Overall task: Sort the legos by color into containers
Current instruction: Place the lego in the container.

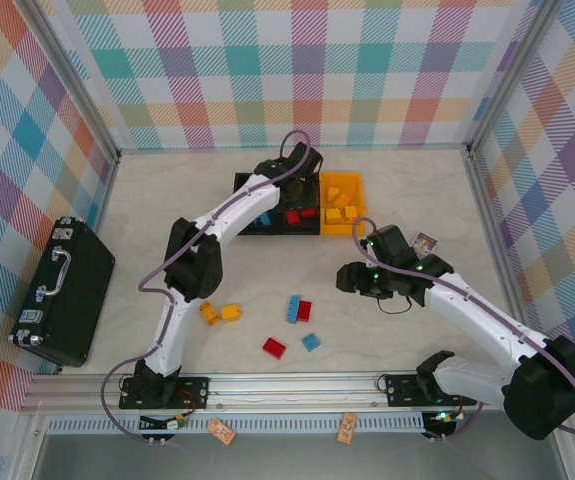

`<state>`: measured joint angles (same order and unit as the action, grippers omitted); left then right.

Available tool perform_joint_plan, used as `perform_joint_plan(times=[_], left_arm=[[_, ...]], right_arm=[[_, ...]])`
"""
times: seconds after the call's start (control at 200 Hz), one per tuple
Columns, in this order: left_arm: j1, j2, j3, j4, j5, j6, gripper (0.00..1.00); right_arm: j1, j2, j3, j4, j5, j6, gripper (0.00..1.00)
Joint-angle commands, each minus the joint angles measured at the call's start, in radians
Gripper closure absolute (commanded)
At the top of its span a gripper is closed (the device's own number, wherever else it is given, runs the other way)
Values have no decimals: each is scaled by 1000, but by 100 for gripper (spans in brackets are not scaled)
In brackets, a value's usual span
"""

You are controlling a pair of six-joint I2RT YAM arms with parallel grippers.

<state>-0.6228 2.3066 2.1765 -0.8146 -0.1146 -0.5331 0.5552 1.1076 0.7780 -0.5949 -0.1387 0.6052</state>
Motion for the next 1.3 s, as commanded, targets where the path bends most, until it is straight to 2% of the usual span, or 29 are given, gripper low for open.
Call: perform_joint_plan(times=[0.0, 0.215, 0.26, 0.325, 0.51, 0.635, 0.75, 1.16, 1.295], left_arm=[[31, 77, 115, -62, -4, 1, 62], [52, 195, 294, -113, -16, 6, 59], [55, 202, 301, -108, -13, 6, 57], [57, 205, 300, -101, -10, 8, 48], [56, 179, 297, -100, 6, 30, 42], [47, 135, 275, -108, 13, 44, 42], [27, 46, 171, -78, 24, 60, 43], [-5, -366, -449, 138, 121, 36, 43], [-11, -472, -605, 179, 145, 20, 43]], right_arm=[[-6, -22, -12, -15, 10, -17, 42], [-7, -26, -9, -22, 14, -8, 42], [-8, -25, -9, -23, 16, -6, 42], [-8, -28, -9, -23, 17, -3, 42], [-7, -20, -7, -18, 14, -1, 42], [-8, -10, -3, -8, 8, 1, 42], [-6, 0, 2, 4, 5, -1, 41], [-7, 37, 17, 21, -2, -5, 41], [-8, 43, 21, 16, -14, 0, 40]])
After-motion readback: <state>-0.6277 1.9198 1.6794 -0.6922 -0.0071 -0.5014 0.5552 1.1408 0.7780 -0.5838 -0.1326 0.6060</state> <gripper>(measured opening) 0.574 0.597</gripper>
